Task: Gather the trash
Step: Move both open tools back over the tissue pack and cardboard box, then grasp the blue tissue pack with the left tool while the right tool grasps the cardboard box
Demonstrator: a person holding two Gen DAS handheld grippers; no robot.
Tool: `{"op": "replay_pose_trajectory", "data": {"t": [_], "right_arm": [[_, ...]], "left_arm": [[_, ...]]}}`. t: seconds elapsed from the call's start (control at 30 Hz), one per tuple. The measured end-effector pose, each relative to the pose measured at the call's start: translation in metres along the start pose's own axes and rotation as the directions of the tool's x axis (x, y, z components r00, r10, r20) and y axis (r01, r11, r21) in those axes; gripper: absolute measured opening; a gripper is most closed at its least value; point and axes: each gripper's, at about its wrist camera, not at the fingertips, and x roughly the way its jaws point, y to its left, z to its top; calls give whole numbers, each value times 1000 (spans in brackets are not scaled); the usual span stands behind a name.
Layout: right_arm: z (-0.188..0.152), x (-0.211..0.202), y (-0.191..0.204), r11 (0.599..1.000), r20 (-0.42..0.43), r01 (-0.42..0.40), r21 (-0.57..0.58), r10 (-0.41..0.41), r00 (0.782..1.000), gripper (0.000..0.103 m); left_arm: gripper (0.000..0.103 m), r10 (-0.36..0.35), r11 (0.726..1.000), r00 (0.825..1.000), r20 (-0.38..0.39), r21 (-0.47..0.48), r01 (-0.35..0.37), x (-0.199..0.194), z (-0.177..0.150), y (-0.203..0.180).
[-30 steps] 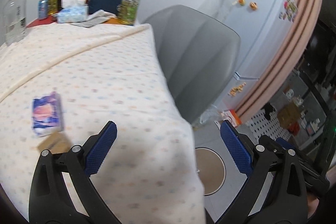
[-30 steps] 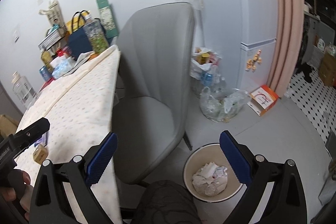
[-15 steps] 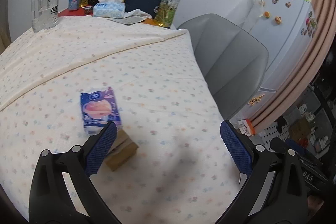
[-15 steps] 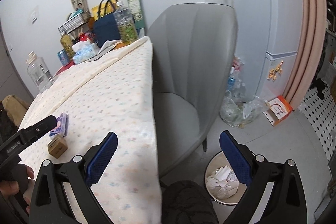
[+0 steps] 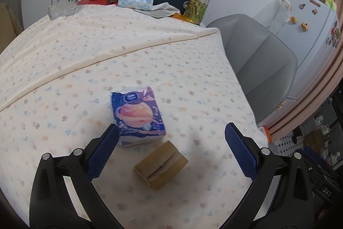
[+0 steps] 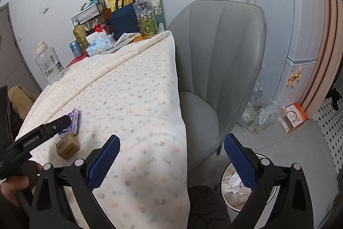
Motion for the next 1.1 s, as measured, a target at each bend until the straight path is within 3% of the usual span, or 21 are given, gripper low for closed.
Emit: {"op": "replay_pose_trajectory", "data": {"t": [0.33,0.43,0.57,0.63,0.67,0.8,1.1], "right_arm": [[4,9,-9,1000,-12,14,19,-14,1000,95],[5,10,-9,1000,-11,12,22,-12,1000,95],[4,11,-5,1000,-15,2,16,-2,1000,95],[5,12,0,1000,-16,-8,11,8,1000,95],[5,12,2,1000,-16,-12,8,13,1000,95],[6,13,17,999,-16,-32,-18,32,999,95],[4,21,65,992,-37,-93,-90,90,995,95]], "left_arm": [[97,77,996,997,-29,-51,-78,25,6,19],[92,93,993,995,-34,-75,-96,30,6,25],[77,120,991,993,-21,-57,-121,31,6,22],[65,141,989,990,-23,-37,-142,32,6,20],[54,150,988,988,-25,-25,-150,32,6,19],[37,109,992,993,-36,-55,-111,24,6,28],[23,84,991,996,0,-107,-84,-9,3,58]]}}
